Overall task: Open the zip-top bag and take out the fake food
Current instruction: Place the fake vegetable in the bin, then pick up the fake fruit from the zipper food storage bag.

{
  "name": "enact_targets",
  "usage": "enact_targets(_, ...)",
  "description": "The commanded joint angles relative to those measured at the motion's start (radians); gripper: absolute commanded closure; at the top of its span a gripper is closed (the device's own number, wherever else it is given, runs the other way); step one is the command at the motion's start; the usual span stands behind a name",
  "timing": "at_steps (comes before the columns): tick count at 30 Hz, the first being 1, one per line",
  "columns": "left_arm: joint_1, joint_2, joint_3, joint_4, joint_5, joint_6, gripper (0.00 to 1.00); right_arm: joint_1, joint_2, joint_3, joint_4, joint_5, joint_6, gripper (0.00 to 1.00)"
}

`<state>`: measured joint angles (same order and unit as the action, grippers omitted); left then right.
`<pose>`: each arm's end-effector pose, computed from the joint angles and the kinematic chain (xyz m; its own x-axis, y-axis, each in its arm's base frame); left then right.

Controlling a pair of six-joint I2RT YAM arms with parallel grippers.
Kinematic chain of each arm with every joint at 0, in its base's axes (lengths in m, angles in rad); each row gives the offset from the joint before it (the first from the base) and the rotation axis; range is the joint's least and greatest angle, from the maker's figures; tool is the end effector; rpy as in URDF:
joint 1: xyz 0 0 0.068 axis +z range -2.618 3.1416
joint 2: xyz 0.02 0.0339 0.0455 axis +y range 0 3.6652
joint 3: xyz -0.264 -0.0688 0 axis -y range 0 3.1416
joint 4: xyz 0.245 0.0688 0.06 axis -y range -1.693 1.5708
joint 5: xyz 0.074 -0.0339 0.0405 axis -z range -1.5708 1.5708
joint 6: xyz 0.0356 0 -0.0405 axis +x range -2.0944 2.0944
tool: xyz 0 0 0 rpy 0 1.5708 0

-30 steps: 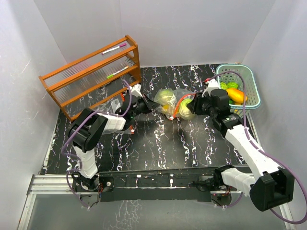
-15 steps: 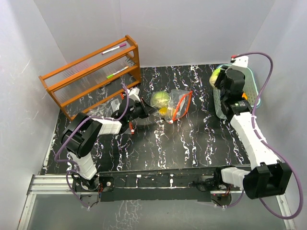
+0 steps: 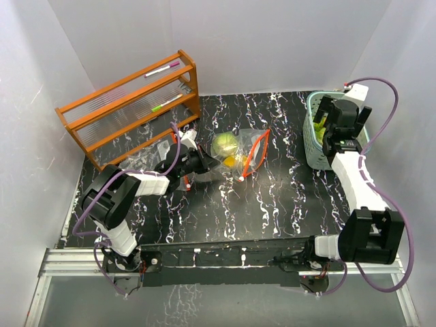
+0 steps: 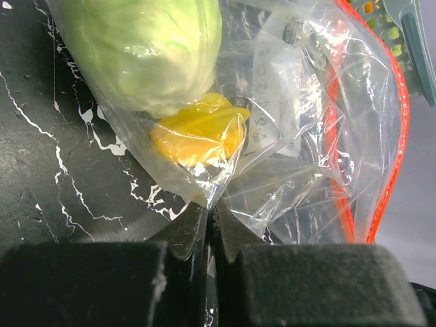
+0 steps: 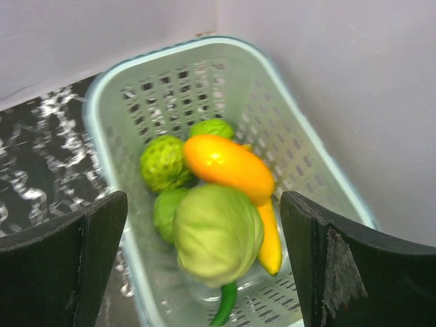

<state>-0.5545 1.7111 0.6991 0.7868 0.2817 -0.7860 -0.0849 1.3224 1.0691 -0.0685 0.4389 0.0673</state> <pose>0.2865 -0.1891 0.1748 -0.6550 -0.3938 -0.6449 0.3859 0.5595 -0.7335 0.3057 -0.0412 0.3325 -0.2823 0.0851 -0.9556 0.4985 0.8640 -0.0703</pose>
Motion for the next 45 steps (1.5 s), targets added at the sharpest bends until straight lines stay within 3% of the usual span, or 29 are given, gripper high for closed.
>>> enact_targets(1, 0.006, -0.031, 0.010, 0.012, 0.044, 0.009, 1.00, 0.027, -0.124, -0.060, 0.081, -0.205, 0.052, 0.07)
enact_targets(4, 0.007, -0.024, 0.013, 0.012, 0.044, 0.004, 1.00, 0.113, -0.206, -0.154, 0.125, -0.324, 0.102, 0.25)
enact_targets(5, 0.007, -0.024, 0.013, 0.012, 0.042, 0.005, 1.00, 0.143, -0.225, -0.178, 0.132, -0.358, 0.111, 0.38)
enact_targets(7, 0.008, -0.022, 0.010, 0.014, 0.033, 0.003, 1.00, 0.191, -0.243, -0.207, 0.123, -0.420, 0.138, 0.54)
enact_targets(13, 0.007, -0.005, 0.013, 0.029, 0.037, -0.008, 1.00, 0.300, -0.201, -0.318, 0.199, -0.662, 0.203, 0.81)
enact_targets(17, 0.007, -0.009, 0.018, 0.027, 0.049, -0.013, 1.00, 0.344, -0.109, -0.335, 0.279, -0.788, 0.202, 0.90)
enact_targets(26, 0.008, -0.033, 0.036, -0.029, 0.049, 0.006, 1.00, 0.431, 0.122, -0.316, 0.458, -0.879, 0.226, 0.90)
enact_targets(34, 0.007, -0.033, 0.038, -0.056, 0.052, 0.010, 1.00, 0.443, 0.289, -0.282, 0.514, -0.783, 0.146, 0.83)
enact_targets(39, 0.007, -0.022, 0.034, -0.046, 0.057, 0.003, 1.00, 0.453, 0.356, -0.265, 0.521, -0.753, 0.081, 0.51)
enact_targets(45, 0.007, -0.019, 0.039, -0.065, 0.060, 0.014, 1.00, 0.483, 0.291, -0.318, 0.592, -0.719, 0.053, 0.26)
